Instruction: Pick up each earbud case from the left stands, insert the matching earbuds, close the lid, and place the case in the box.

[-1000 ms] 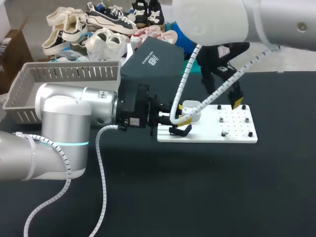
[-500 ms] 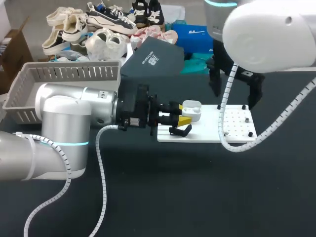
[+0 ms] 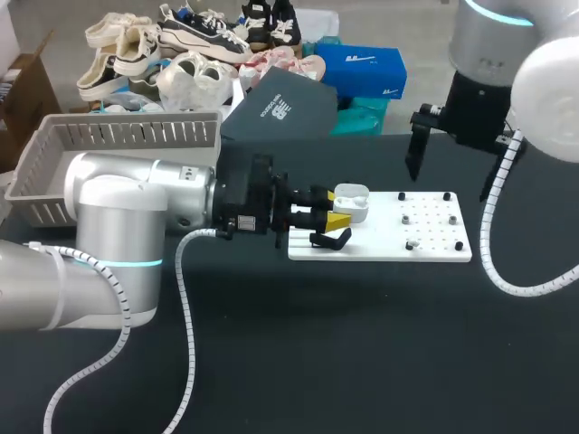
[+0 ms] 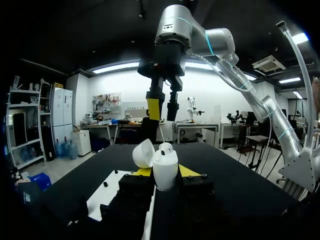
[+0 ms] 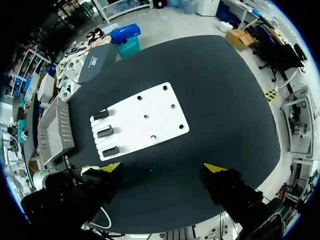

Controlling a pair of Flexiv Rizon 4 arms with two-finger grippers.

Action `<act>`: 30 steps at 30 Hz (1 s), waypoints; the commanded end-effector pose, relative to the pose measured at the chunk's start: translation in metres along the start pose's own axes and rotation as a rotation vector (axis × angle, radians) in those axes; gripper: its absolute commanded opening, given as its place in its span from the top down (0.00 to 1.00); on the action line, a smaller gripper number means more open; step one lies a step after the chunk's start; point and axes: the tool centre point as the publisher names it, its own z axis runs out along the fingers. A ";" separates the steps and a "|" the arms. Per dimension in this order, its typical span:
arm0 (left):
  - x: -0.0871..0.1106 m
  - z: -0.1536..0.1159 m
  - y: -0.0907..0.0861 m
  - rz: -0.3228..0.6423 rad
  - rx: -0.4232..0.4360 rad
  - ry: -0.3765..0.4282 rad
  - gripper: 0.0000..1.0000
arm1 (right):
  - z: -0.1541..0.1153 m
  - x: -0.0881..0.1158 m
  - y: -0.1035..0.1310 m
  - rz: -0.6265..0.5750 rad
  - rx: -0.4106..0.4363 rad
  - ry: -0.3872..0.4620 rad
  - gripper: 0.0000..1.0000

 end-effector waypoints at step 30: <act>0.000 0.000 -0.001 0.001 -0.003 0.000 1.00 | 0.072 -0.004 0.001 -0.209 0.002 -0.098 0.00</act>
